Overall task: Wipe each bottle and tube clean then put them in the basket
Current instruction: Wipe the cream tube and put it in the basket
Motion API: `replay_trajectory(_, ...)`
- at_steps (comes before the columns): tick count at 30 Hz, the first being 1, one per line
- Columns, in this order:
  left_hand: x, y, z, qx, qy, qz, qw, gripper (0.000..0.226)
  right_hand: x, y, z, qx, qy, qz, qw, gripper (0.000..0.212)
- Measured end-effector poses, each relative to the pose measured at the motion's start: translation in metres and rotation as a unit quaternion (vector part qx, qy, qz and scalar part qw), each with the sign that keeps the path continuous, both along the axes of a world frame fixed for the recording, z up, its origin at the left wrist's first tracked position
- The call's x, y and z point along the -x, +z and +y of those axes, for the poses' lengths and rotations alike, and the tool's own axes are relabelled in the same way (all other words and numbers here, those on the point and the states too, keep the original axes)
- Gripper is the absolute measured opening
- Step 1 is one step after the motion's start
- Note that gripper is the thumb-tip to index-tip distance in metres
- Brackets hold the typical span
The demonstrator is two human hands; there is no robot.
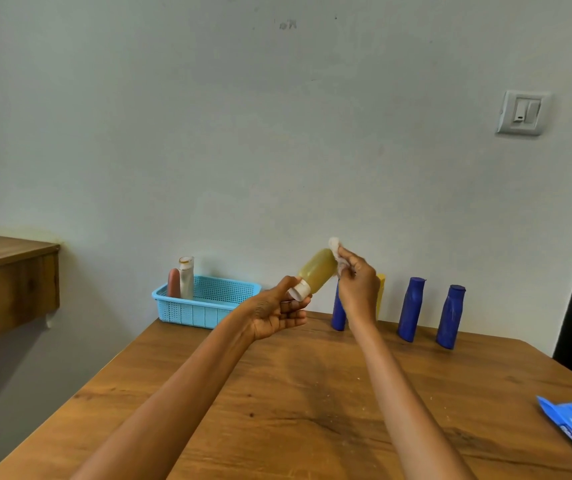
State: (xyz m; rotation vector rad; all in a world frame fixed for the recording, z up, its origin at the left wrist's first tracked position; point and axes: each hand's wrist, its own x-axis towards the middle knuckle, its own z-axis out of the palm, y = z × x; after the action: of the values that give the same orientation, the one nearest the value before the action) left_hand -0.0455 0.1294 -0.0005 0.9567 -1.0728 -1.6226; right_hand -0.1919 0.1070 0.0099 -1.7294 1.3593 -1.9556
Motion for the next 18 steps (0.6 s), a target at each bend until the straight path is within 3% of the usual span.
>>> replay_trajectory(8, 0.001, 0.0, -0.002, 0.009, 0.056, 0.022, 0.998, 0.029, -0.026, -0.005, 0.014, 0.039, -0.048, 0.152, 0.986, 0.029)
replay_trajectory(12, -0.001, -0.002, -0.003, -0.001, 0.075, 0.03, 0.997, 0.025, -0.028, -0.009, 0.017, 0.056, -0.022, 0.15, 0.987, 0.02)
replay_trajectory(15, -0.002, -0.006, -0.003, -0.013, 0.077, 0.021, 0.997, 0.027, -0.022, -0.004, 0.016, 0.008, 0.027, 0.146, 0.989, 0.025)
replay_trajectory(18, -0.003, -0.006, -0.004, -0.019, 0.068, 0.019, 0.997, 0.032, -0.014, 0.0, 0.013, -0.027, 0.06, 0.069, 0.995, 0.027)
